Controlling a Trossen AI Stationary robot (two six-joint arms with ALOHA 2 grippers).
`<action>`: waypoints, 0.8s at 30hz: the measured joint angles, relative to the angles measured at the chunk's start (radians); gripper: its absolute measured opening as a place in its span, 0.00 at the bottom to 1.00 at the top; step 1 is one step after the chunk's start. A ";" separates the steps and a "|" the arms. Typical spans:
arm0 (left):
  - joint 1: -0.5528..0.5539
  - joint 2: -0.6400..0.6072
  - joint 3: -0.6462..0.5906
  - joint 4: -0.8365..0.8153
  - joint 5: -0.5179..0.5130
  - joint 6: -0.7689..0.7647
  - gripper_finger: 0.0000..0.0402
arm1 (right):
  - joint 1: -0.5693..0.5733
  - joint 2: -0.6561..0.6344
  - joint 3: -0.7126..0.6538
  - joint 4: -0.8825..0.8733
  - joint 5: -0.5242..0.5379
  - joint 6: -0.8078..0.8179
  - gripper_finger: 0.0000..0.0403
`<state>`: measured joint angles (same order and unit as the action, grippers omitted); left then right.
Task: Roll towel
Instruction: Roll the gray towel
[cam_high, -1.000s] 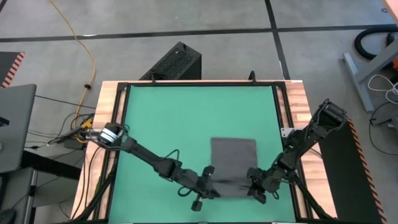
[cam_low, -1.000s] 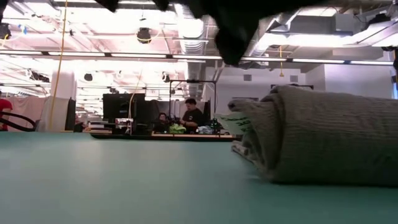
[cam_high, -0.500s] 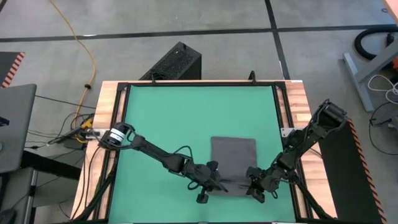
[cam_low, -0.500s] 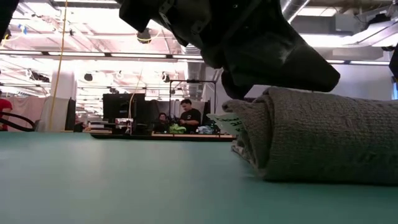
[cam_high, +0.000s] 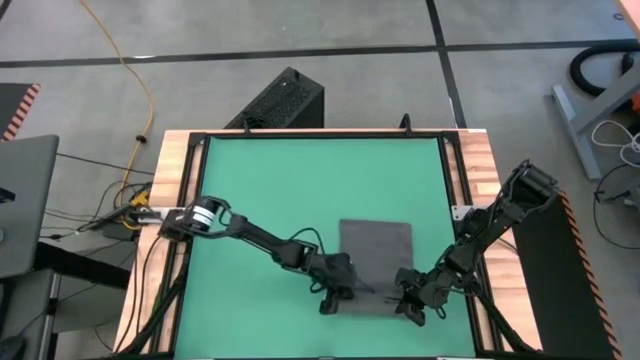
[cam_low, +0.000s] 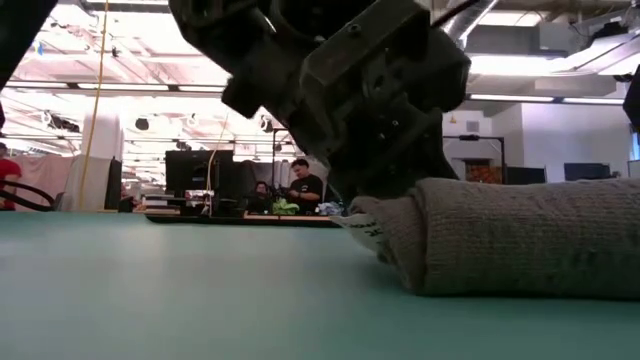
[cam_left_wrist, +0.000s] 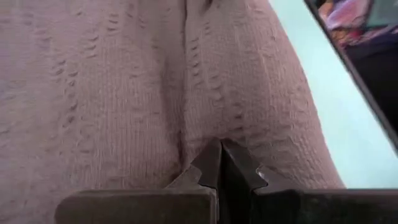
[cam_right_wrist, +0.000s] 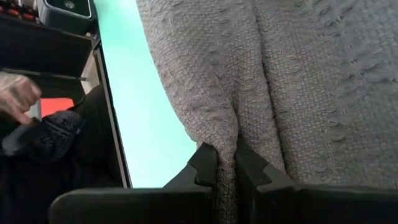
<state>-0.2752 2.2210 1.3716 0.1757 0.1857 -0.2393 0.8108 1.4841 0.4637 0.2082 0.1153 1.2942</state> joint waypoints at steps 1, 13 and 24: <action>0.005 0.008 0.001 0.002 0.018 -0.008 0.00 | 0.000 0.000 0.000 0.001 -0.005 -0.008 0.10; 0.012 0.016 0.005 -0.084 0.056 0.003 0.00 | -0.053 -0.001 0.001 0.013 -0.184 -0.051 0.33; 0.011 0.018 0.002 -0.077 0.060 0.009 0.00 | -0.069 -0.090 -0.001 -0.076 -0.197 -0.065 0.37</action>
<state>-0.2638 2.2391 1.3735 0.0984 0.2456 -0.2304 0.7419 1.3942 0.4625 0.1321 -0.0821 1.2293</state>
